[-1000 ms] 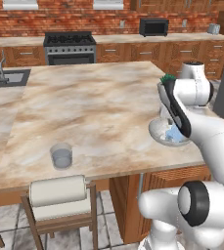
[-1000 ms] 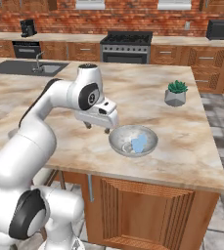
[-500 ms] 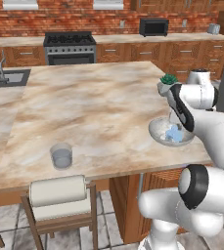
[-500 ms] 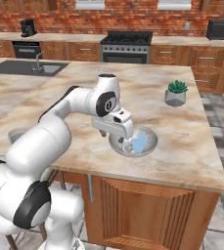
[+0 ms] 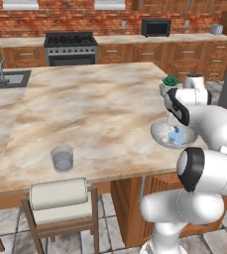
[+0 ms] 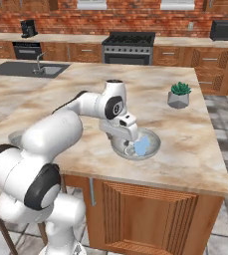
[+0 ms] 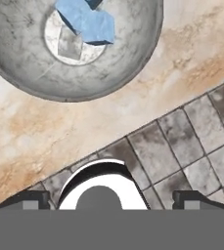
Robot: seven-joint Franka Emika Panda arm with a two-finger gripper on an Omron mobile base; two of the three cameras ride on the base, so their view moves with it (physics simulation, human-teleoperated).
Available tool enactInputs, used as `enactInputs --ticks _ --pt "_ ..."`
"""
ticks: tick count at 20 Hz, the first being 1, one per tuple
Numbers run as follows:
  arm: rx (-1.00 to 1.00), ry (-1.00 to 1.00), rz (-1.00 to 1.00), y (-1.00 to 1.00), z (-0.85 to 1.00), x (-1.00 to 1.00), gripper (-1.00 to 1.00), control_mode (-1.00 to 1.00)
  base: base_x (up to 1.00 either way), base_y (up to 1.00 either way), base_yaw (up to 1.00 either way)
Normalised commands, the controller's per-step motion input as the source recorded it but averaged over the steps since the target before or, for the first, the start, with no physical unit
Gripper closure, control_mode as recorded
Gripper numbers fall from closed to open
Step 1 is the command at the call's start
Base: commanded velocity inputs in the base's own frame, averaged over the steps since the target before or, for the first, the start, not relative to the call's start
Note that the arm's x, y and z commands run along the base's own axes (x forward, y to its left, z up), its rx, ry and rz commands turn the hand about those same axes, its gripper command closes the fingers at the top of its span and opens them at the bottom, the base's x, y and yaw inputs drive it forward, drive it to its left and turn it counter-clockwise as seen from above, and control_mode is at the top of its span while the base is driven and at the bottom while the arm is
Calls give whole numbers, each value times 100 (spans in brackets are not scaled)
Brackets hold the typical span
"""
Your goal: There are four ice cubes in the ice bowl. Place two ice cubes in each glass of water.
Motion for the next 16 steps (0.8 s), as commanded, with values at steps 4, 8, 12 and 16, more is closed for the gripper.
enactInputs --ticks 4,8,12,16 --pt "1 1 0 -5 -29 42 -100 -100 0 0 0" --pt "1 0 0 -5 -38 40 -100 -100 0 0 0" --pt "3 0 0 -8 -41 36 -100 -100 0 0 0" --pt "3 0 0 -9 -35 38 -100 -100 0 0 0"
